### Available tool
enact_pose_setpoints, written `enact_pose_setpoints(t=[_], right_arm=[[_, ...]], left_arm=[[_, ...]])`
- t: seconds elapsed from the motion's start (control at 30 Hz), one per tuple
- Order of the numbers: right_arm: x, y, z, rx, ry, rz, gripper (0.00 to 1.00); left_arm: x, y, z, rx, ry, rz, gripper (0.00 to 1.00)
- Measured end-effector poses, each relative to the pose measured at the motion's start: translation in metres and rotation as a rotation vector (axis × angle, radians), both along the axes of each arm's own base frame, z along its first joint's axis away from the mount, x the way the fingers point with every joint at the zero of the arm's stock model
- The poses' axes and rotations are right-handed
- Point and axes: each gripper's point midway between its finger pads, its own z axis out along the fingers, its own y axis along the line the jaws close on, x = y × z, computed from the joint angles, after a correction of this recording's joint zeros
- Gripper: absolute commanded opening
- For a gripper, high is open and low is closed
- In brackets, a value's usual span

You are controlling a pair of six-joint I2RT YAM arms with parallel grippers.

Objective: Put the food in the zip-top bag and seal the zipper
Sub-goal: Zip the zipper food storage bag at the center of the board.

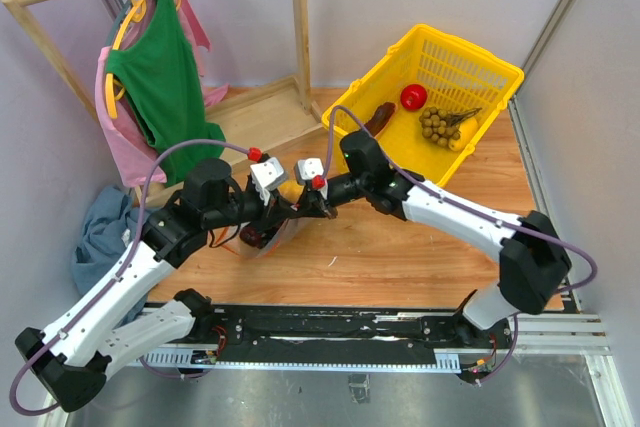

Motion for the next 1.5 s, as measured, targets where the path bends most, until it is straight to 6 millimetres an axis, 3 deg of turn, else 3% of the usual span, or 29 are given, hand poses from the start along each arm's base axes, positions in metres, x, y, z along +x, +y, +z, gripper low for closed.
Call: enact_pose_setpoints(t=[0.2,0.3,0.63,0.9,1.07,1.2,1.3,1.5], right_arm=[[-0.006,-0.021,0.055,0.098,-0.042,-0.125,0.01],[-0.009,-0.031,0.064,0.120,-0.016,-0.187,0.01],[0.000,-0.042,0.035,0.069,0.127,-0.358,0.01],[0.017,-0.041,0.039,0.101,0.148,-0.487,0.01],[0.024,-0.043,0.035,0.104,0.154,-0.532,0.01],[0.028,-0.045,0.033,0.108,0.158,-0.564,0.01],[0.031,-0.047,0.036,0.117,0.151,-0.586,0.01],[0.029,-0.048,0.041,0.130,0.131,-0.570,0.03]], left_arm=[[-0.010,-0.014,0.050,-0.089,-0.071,-0.081,0.00],[-0.011,-0.016,0.054,-0.104,-0.082,-0.088,0.02],[-0.006,-0.018,0.014,-0.083,-0.016,-0.064,0.09],[0.004,-0.017,0.013,-0.097,-0.040,-0.015,0.11],[0.007,-0.016,0.005,-0.114,-0.018,0.022,0.06],[0.011,-0.016,0.002,-0.129,0.002,0.056,0.11],[0.013,-0.015,0.005,-0.149,0.001,0.080,0.02],[0.010,-0.012,0.012,-0.182,-0.014,0.091,0.00]])
